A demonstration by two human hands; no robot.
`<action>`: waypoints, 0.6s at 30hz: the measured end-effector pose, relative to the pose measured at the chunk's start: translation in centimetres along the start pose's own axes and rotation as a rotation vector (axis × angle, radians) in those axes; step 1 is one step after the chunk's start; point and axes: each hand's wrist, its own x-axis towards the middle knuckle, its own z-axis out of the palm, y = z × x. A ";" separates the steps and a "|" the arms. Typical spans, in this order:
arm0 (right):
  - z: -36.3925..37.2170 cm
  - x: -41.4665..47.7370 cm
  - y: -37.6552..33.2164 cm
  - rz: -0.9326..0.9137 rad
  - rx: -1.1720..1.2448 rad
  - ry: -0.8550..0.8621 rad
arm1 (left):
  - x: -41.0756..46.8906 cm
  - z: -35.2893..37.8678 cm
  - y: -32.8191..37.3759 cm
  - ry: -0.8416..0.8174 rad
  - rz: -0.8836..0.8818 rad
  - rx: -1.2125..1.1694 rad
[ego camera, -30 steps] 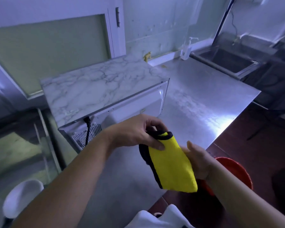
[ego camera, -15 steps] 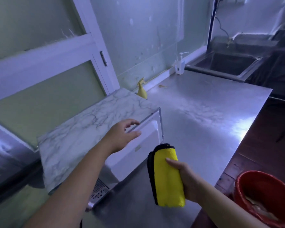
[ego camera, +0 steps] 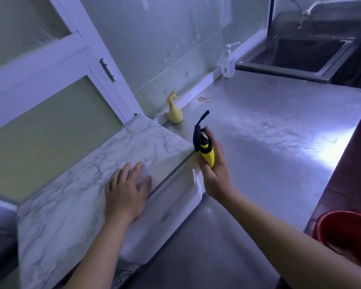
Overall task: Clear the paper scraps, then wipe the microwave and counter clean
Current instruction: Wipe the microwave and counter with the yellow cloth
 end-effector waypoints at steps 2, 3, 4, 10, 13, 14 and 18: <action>1.9 0.0 2.1 -0.127 -0.295 -0.058 | -0.2 0.0 0.2 0.028 0.008 -0.003; 2.9 -0.4 3.1 -0.144 -0.384 -0.074 | -0.2 0.0 0.3 0.030 0.007 -0.012; 3.7 -0.7 3.9 -0.150 -0.423 -0.059 | -0.3 -0.1 0.4 0.026 0.003 -0.019; 5.0 -0.6 6.9 -0.189 -0.340 0.082 | -0.5 -0.3 0.6 0.027 -0.016 -0.024; 5.0 -0.7 8.5 -0.090 -0.142 0.123 | -0.7 -0.4 0.9 0.027 -0.027 -0.038; 5.0 -0.6 9.0 -0.059 -0.095 0.133 | -0.6 -0.4 0.9 0.027 -0.030 -0.038; 4.6 -0.8 11.7 0.080 0.041 0.124 | -0.4 -0.2 1.0 0.020 -0.045 -0.025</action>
